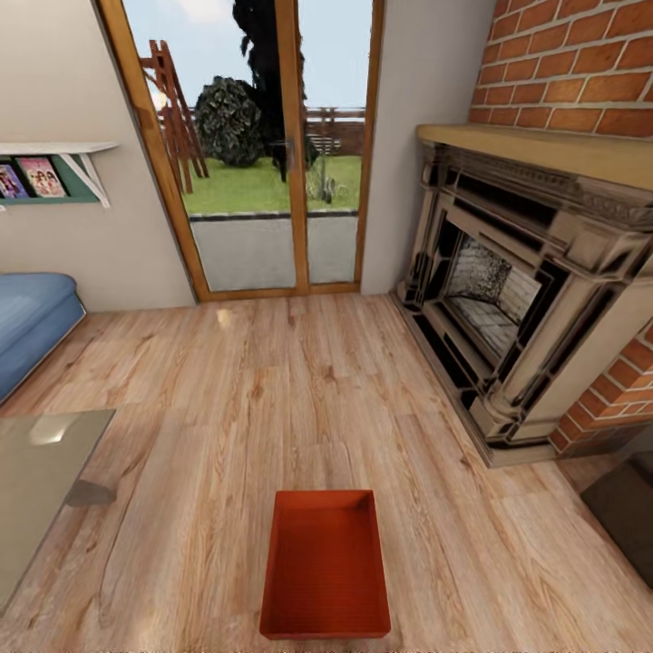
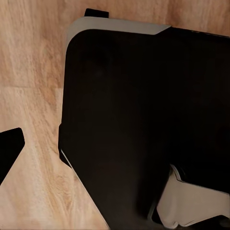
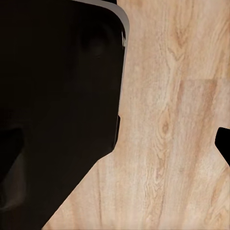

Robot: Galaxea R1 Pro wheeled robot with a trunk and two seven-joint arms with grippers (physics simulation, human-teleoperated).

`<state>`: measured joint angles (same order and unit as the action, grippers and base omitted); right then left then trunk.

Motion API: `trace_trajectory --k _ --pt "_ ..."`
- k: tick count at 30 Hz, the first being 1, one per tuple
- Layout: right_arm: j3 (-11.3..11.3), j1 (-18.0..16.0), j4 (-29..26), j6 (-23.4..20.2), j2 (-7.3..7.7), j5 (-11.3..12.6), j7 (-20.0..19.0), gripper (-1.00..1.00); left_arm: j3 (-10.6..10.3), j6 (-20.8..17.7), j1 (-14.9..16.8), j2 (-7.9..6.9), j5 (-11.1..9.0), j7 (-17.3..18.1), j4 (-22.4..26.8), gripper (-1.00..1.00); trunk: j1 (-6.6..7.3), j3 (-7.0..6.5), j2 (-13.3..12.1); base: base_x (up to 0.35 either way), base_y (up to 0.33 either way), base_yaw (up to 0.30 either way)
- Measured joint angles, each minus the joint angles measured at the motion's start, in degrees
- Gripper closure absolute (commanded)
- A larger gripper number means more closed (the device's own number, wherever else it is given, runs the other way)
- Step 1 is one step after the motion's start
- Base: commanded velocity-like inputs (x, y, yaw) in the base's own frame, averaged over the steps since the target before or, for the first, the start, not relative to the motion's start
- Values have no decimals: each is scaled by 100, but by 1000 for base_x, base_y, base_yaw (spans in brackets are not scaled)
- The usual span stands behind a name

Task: Move the two storage containers from the living room to the garage. In the garage, place one container on the floor and stack the other container on top of it (either order is fine).

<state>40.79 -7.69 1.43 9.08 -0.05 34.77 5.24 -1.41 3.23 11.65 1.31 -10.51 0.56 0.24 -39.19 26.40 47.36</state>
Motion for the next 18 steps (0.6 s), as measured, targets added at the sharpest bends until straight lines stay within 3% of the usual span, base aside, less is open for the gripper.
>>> trace_trajectory --k 18 --pt "0 0 -1 0 0 -5 0 -100 0 0 0 0 0 0 0 -100 0 164 0 0 0 0"
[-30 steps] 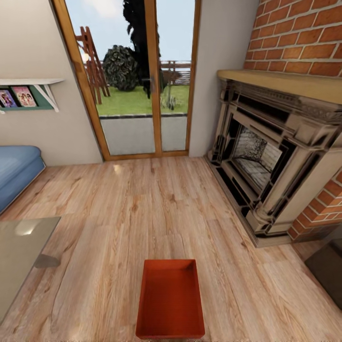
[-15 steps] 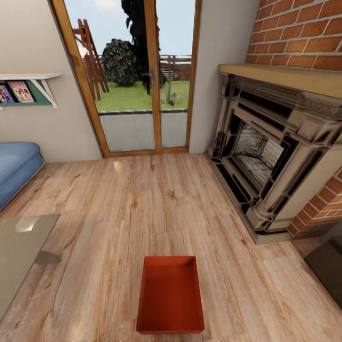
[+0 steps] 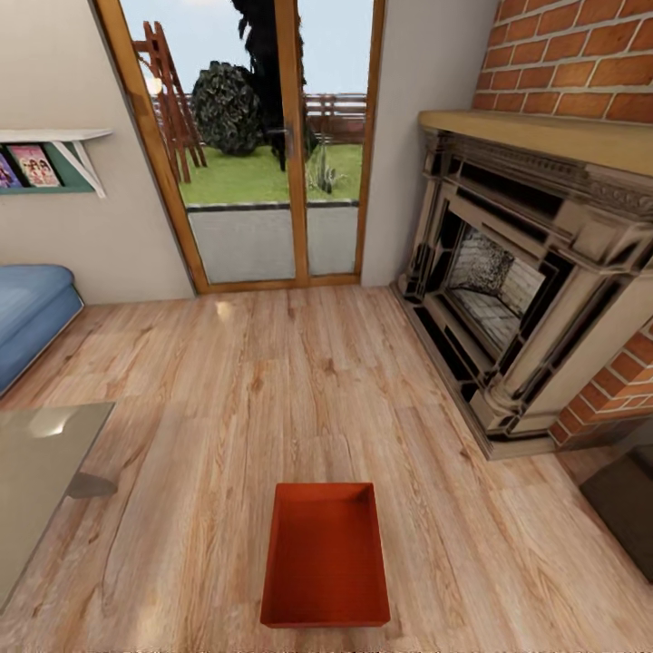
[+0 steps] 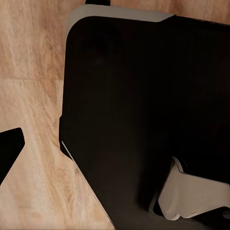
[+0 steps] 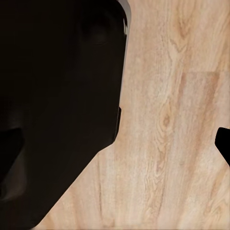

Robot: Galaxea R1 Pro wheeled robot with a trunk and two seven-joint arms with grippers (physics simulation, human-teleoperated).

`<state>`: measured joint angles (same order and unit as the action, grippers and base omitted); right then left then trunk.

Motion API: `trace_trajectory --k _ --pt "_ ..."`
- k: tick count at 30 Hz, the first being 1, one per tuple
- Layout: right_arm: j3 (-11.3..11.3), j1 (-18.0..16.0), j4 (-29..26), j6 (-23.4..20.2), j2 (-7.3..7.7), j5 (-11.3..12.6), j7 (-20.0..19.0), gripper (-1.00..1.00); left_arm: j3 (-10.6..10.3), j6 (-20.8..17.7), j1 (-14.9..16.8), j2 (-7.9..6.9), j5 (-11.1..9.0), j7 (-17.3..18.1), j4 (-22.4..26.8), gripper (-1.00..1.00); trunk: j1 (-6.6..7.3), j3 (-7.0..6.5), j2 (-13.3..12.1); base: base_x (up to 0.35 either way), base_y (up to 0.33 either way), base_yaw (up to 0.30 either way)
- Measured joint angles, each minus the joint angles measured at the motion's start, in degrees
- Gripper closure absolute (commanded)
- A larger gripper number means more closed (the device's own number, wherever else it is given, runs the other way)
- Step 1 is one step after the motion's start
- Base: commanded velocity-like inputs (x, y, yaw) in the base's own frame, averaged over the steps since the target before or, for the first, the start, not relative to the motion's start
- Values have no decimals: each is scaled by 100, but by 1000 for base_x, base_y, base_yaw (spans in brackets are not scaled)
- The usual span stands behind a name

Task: Move the two storage containers from the living room to the garage. In the garage, place one container on the floor and stack the other container on top of it (either order is fine).

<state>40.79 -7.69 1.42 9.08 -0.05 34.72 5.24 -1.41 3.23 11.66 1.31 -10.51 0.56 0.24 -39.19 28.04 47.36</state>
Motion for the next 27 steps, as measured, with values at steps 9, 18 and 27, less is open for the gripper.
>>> trace_trajectory --k 9,18,27 --pt "-1 0 -1 0 2 0 0 -100 0 0 0 0 0 0 0 -100 0 82 0 0 0 0" --pt "0 0 2 0 -1 1 0 -100 0 0 0 0 0 0 0 -100 0 164 0 0 0 0" --pt "-1 0 2 0 4 -1 0 -100 0 0 0 0 0 0 0 -100 0 246 0 0 0 0"
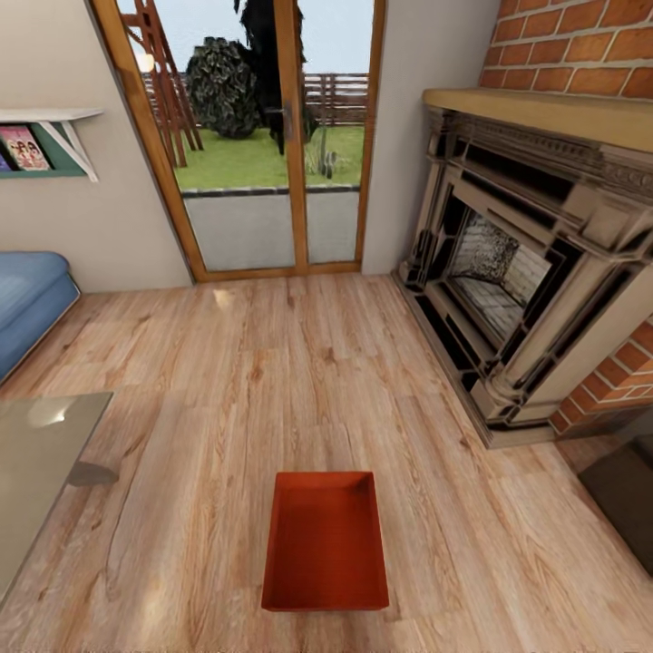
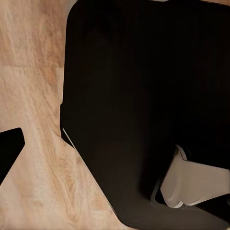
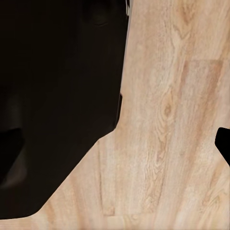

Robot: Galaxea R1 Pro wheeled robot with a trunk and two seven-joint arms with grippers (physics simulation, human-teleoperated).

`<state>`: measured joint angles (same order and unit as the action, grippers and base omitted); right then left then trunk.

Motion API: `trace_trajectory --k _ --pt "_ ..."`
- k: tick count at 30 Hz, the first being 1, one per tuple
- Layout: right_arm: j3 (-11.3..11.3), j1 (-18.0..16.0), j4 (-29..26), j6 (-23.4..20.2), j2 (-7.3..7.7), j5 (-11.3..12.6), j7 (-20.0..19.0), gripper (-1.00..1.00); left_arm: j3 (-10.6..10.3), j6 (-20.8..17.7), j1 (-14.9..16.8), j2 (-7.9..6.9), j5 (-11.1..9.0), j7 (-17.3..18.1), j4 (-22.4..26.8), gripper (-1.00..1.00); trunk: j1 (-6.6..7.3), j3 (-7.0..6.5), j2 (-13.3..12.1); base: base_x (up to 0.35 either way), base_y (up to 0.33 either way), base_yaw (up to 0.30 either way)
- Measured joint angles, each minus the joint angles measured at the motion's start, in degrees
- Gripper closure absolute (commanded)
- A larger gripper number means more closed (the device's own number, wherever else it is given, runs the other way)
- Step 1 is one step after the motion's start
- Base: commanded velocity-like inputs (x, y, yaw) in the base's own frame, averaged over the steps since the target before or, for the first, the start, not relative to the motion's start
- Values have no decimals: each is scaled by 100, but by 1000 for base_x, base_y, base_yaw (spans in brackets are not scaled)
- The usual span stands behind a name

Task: Move the two storage containers from the living room to the garage. In the garage, place one container on the floor and stack the other container on top of it (either order is fine).

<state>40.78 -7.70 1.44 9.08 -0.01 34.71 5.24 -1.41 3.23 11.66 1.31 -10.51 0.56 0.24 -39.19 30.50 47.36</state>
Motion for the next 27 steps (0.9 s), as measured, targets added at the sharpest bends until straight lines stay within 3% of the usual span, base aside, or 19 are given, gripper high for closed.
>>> trace_trajectory --k 27 --pt "-1 0 -2 0 4 2 0 -100 0 0 0 0 0 0 0 -100 0 246 0 0 0 0"
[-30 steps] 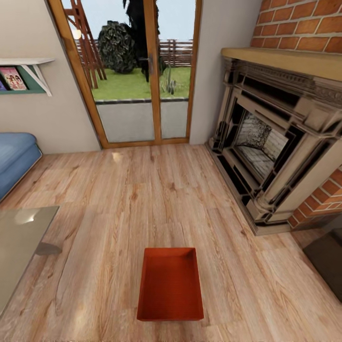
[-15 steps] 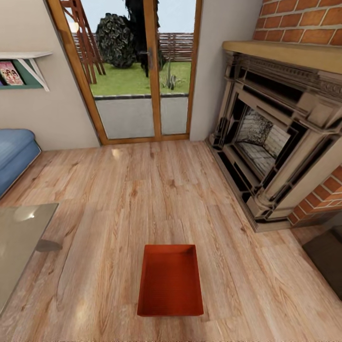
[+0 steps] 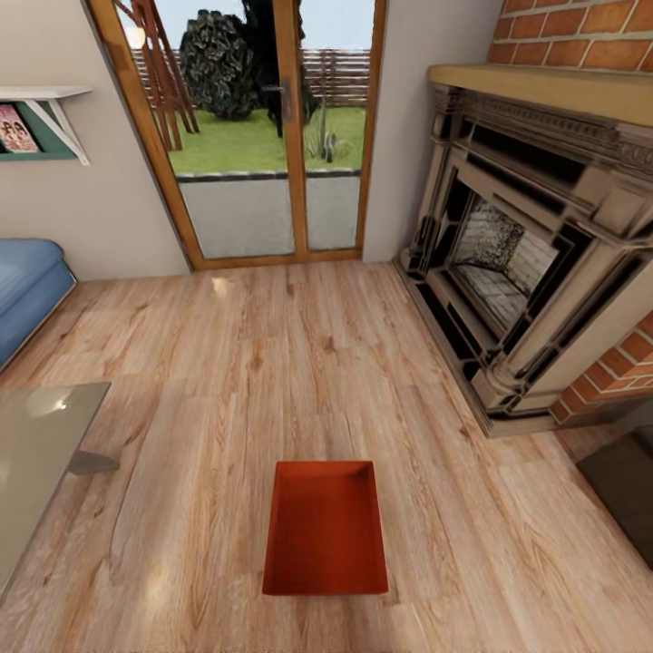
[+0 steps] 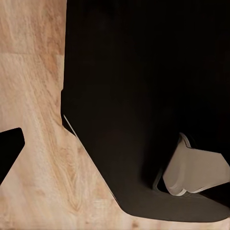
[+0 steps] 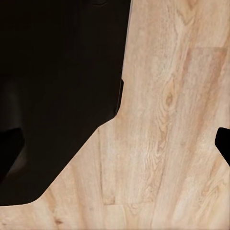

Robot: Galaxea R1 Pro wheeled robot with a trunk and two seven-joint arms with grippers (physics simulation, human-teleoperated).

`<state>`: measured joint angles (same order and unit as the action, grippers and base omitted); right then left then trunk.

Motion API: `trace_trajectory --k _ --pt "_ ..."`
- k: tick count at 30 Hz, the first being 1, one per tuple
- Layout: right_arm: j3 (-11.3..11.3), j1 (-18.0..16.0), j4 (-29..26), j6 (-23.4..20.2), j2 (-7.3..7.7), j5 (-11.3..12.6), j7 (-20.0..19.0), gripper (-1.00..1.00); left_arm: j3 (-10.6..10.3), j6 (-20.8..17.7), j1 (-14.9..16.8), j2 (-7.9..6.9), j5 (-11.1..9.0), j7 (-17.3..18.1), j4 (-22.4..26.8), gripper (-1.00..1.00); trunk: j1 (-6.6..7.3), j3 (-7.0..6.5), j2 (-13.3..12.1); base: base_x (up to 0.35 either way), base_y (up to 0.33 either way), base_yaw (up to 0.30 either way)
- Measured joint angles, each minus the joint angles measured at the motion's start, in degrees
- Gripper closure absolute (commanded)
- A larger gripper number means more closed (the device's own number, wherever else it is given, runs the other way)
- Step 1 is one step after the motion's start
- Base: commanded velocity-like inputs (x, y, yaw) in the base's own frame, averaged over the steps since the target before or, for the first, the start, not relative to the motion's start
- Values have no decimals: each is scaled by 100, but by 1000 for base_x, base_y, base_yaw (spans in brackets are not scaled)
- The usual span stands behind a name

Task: Move the two storage containers from the living room to the garage. In the garage, place one container on the floor and stack the other container on top of it (either order is fine).

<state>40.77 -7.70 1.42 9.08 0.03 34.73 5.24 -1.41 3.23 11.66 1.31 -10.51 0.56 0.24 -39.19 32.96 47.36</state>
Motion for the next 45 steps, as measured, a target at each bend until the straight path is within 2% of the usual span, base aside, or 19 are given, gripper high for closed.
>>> trace_trajectory --k 45 --pt "0 0 -1 0 0 5 0 -100 0 0 0 0 0 0 0 -100 0 410 0 0 0 0"
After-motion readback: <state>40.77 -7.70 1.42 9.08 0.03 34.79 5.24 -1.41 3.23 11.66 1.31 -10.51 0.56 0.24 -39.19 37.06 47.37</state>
